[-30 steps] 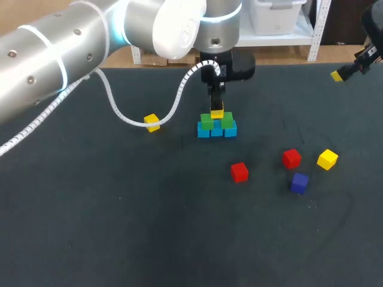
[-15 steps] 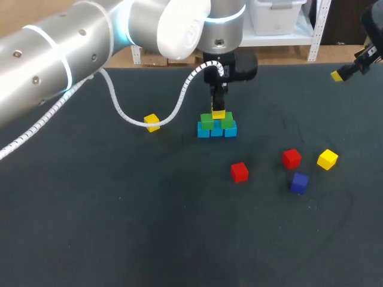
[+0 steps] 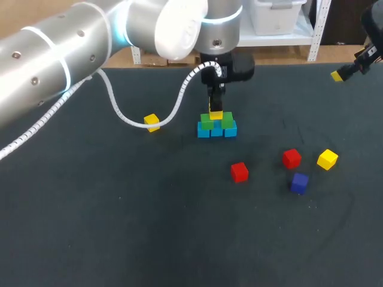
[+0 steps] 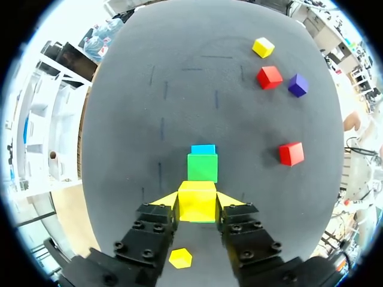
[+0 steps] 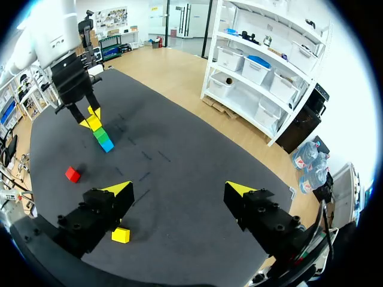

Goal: Place the blue cubes, place green cubes on the blue cubes, place the yellow cubes on the green cubes, then place the red cubes on the yellow cubes, and place purple cube on the red cubes.

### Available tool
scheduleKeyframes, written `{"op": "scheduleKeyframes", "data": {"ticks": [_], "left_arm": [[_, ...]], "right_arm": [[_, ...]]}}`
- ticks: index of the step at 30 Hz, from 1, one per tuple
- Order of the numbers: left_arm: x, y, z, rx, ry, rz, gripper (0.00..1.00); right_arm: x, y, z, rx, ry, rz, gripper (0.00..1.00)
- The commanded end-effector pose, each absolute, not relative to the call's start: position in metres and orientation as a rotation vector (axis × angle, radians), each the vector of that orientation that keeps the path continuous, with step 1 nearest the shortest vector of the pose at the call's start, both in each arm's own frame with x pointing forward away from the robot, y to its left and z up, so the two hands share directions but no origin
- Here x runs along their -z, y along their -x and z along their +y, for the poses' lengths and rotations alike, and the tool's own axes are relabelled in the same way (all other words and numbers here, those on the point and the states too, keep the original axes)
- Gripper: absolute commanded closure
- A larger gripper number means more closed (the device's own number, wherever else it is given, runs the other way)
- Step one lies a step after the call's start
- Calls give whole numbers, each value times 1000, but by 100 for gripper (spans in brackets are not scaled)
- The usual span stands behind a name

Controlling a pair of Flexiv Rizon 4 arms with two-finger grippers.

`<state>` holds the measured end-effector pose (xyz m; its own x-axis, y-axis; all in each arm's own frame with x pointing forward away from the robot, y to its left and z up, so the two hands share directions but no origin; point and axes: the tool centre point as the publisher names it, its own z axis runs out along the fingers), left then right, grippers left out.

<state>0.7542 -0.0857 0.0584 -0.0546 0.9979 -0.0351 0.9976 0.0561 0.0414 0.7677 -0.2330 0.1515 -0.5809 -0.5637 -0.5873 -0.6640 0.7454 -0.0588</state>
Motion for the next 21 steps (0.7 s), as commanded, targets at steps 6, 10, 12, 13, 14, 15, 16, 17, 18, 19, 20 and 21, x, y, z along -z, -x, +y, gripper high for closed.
{"op": "scheduleKeyframes", "data": {"ticks": [6, 10, 12, 13, 14, 15, 16, 17, 18, 19, 20, 21], "left_arm": [[-59, -756, -86, 2, -2122, 2246, 100], [-60, -755, -87, -1, -2123, 2247, 100], [-61, -754, -87, -4, -2124, 2245, 100], [-61, -753, -88, -5, -2125, 2244, 100], [-61, -753, -88, -4, -2125, 2244, 100], [-61, -752, -88, -5, -2126, 2245, 100], [-61, -751, -88, -5, -2127, 2246, 100], [-60, -751, -88, -4, -2126, 2248, 100], [-60, -751, -89, -3, -2126, 2249, 100], [-59, -750, -89, -2, -2127, 2250, 100], [-58, -750, -89, -2, -2127, 2253, 100], [-58, -750, -89, -3, -2127, 2254, 100]], "right_arm": [[-151, -769, -233, -228, 924, 2351, 0], [-151, -769, -233, -228, 924, 2351, 0], [-151, -769, -233, -228, 924, 2351, 0], [-151, -769, -233, -228, 924, 2351, 0], [-151, -769, -233, -228, 924, 2351, 0], [-151, -769, -233, -228, 924, 2351, 0], [-151, -769, -233, -228, 924, 2351, 0], [-151, -769, -233, -228, 924, 2351, 0], [-151, -769, -233, -228, 924, 2351, 0], [-151, -769, -233, -228, 924, 2351, 0], [-151, -769, -233, -228, 924, 2351, 0], [-151, -769, -233, -228, 924, 2351, 0]]}}
